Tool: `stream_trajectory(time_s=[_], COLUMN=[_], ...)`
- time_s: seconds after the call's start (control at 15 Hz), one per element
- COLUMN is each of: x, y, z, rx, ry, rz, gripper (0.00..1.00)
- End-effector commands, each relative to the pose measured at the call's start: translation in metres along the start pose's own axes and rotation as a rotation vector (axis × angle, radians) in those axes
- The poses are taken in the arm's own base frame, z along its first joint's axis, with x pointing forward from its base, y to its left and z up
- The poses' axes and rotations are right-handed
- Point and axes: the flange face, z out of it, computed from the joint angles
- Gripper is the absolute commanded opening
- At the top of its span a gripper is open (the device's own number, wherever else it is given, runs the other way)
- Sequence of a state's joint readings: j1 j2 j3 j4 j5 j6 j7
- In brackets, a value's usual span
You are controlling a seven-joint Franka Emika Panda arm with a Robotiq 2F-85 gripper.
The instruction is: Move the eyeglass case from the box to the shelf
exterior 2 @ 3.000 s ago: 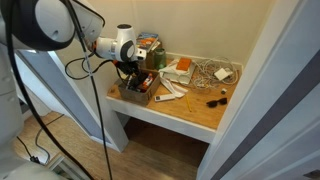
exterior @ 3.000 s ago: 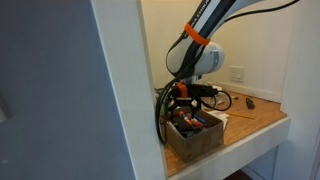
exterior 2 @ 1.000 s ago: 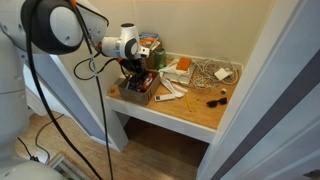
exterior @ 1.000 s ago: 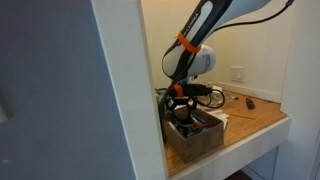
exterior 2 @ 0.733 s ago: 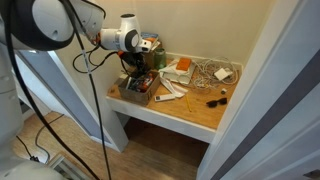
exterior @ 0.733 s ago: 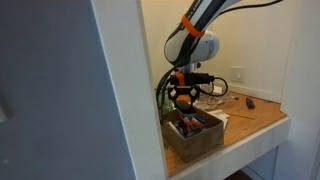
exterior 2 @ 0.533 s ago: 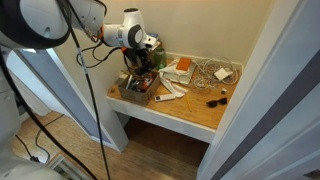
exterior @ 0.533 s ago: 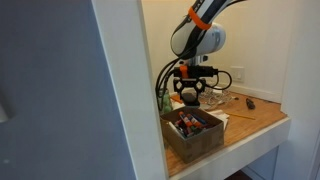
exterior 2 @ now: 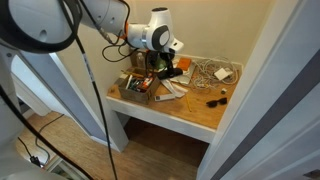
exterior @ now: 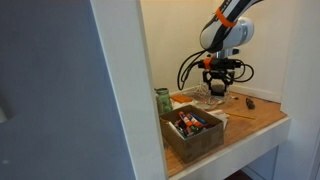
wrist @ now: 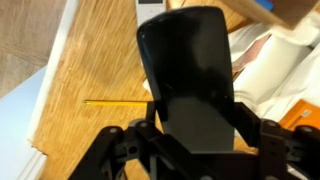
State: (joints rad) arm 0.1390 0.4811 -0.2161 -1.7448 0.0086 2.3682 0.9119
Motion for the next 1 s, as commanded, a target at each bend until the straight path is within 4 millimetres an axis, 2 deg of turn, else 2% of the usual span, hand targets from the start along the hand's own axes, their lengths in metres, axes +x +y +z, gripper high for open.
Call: stream_trajectory(time_s=[0.0, 0.13, 0.33, 0.4, 0.6, 0.93], x=[0.013, 0.027, 0.025, 0.023, 0.042, 0.071], y=[0.011, 0.025, 0.023, 0.021, 0.018, 0.023], z=[0.003, 0.008, 0.009, 0.008, 0.027, 0.075], rx=[-0.015, -0.03, -0.03, -0.03, -0.056, -0.116], ry=[-0.003, -0.005, -0.007, -0.008, 0.002, 0.049], rz=[0.05, 0.103, 0.119, 0.12, 0.258, 0.527], gripper=[0.77, 0.77, 0.77, 0.52, 0.52, 0.52])
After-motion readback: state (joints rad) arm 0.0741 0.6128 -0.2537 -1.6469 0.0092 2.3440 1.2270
